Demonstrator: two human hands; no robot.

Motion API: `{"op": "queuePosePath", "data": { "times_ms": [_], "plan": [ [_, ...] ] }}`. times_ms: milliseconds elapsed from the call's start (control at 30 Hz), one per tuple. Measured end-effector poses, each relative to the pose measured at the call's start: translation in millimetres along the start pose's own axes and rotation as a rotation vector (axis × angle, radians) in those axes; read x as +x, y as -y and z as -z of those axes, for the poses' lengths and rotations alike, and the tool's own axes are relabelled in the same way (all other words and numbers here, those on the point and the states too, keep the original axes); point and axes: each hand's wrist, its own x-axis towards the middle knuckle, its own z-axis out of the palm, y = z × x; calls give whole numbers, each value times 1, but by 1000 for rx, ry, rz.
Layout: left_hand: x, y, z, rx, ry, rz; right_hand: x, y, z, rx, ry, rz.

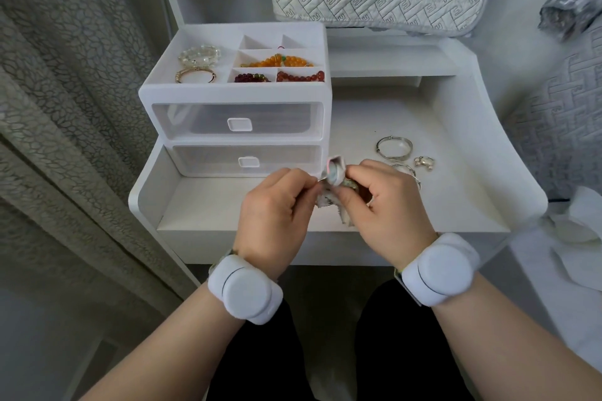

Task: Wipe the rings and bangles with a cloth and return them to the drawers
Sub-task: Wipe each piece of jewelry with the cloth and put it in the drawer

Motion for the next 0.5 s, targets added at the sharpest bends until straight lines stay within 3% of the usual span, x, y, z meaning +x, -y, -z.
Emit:
{"op": "queuePosePath", "data": {
  "times_ms": [167,333,500],
  "plan": [
    [-2,10,1,-36,-19,92,0,-6,3,111,5,-13],
    [2,8,2,-28,-38,50,0,-7,-3,135,142,-49],
    [3,21,9,-63,-8,156,2,-8,-12,101,59,-150]
  ]
}}
